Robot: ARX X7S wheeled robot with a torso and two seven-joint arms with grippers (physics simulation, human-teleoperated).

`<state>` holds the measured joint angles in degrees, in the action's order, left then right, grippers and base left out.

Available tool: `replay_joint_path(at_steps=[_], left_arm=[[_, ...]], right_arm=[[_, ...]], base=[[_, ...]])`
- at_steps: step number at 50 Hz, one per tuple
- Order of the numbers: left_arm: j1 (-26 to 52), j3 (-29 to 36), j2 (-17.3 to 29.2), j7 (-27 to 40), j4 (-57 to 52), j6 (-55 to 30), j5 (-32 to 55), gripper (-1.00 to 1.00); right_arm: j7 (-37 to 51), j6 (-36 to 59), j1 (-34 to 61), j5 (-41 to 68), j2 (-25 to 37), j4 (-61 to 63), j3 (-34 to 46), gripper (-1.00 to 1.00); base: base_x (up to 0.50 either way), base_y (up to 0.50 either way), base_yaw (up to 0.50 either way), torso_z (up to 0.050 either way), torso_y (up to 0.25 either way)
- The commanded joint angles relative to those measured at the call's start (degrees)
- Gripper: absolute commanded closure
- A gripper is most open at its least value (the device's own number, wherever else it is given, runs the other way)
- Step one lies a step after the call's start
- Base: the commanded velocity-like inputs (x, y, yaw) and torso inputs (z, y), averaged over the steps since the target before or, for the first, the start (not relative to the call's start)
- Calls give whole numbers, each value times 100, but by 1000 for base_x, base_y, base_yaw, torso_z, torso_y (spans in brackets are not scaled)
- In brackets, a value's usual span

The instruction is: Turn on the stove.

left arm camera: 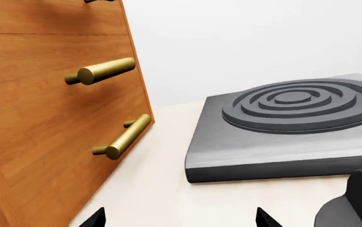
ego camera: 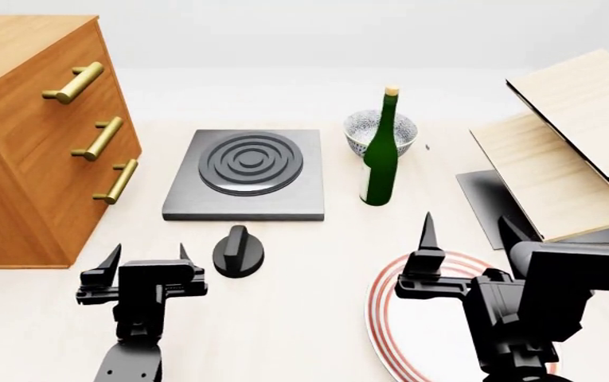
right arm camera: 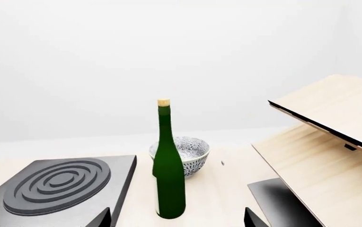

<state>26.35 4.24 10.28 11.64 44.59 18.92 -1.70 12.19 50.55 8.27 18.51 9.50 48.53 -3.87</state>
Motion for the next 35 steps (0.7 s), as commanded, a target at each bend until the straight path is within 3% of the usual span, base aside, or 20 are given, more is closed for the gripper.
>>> replay_joint_path(at_steps=[1,10,15,28,35], left_arm=[[300,159,-212,87,1214,777,-92,-100],[664,308,-442,150,1844,1050,-185,-100],[532,420,-611,19,1140,529,-180,-100],[446,835,-944,-165,500,-26,-135,-100],[-34,1337,-952,-251,-708,-793,158,-100]], right_arm=[[35,-58,-63,56,27,-1,15,-100],[57,-196,-139,34,74,-82,37,-100],[50,-306,-206,25,84,-181,59,-100],[50,-460,-326,83,130,-273,-18,-100],[67,-450,-331,157,146,-272,-85,-100]], base=[[0,0,0,0,0],[0,0,0,0,0],[0,0,0,0,0],[0,0,0,0,0],[0,0,0,0,0]])
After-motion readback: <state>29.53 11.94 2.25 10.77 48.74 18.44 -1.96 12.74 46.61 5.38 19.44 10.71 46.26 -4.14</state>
